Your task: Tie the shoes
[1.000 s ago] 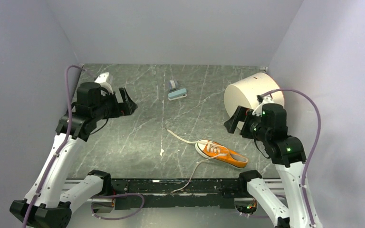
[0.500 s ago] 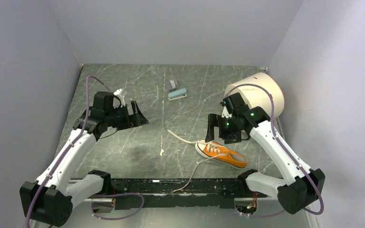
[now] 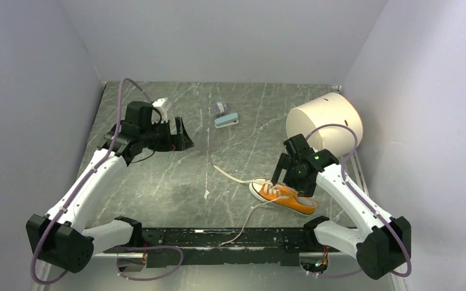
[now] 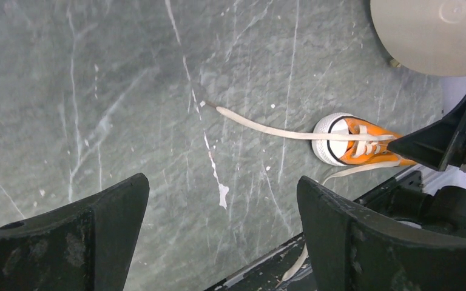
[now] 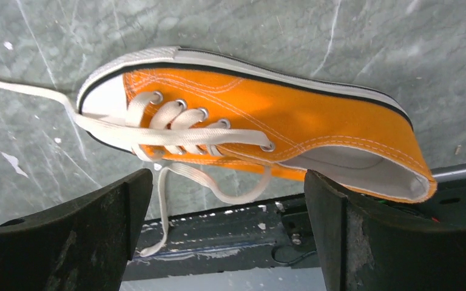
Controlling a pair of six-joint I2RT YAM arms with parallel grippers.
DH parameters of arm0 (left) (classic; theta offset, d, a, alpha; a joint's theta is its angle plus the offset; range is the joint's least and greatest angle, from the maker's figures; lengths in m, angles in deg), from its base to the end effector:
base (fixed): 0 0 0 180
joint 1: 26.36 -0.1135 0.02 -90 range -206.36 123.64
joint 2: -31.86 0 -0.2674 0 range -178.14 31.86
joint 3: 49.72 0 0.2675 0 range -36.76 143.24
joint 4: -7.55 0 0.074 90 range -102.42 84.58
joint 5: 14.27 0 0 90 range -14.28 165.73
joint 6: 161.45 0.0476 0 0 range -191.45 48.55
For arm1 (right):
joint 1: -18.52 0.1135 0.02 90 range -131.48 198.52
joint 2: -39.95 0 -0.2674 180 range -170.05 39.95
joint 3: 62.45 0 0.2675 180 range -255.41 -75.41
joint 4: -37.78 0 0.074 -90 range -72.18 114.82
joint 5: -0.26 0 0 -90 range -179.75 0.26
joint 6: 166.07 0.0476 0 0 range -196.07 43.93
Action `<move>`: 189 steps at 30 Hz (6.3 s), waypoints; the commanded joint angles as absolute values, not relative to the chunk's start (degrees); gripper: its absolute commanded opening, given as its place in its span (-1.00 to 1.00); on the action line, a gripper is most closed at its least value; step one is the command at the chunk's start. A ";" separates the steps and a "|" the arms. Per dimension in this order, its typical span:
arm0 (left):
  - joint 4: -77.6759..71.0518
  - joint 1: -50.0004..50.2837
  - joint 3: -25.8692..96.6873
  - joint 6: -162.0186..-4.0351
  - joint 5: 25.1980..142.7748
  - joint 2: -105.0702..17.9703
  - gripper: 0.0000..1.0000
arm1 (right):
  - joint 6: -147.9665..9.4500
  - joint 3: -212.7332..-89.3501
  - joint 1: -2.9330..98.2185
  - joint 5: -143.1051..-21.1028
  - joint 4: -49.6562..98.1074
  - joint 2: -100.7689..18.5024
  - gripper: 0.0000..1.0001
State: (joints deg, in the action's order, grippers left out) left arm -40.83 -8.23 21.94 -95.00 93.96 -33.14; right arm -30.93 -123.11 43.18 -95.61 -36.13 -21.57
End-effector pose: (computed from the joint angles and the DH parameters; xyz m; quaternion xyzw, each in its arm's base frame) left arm 0.2440 -0.0956 0.3075 0.0221 0.9031 -0.2788 0.3260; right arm 0.1764 0.0756 0.2274 0.1827 0.9729 0.0341 0.1376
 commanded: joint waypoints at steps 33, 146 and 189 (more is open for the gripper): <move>-48.51 -0.78 31.80 -87.48 79.60 -35.97 0.94 | -10.75 -134.34 58.19 -81.23 4.97 -53.16 1.00; -32.29 -14.03 25.66 -95.13 98.55 -58.33 0.94 | -52.07 -146.18 53.72 -52.13 0.68 -64.95 0.80; -21.62 -12.73 7.20 -90.65 112.25 -63.47 -0.88 | -47.28 -140.09 52.61 -84.88 1.68 -54.51 -1.00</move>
State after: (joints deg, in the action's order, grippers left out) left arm -23.39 -13.04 7.27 -90.95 112.15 -63.15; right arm -52.61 -142.58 54.83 -91.02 -1.75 -58.77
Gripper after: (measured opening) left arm 0.153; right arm 0.008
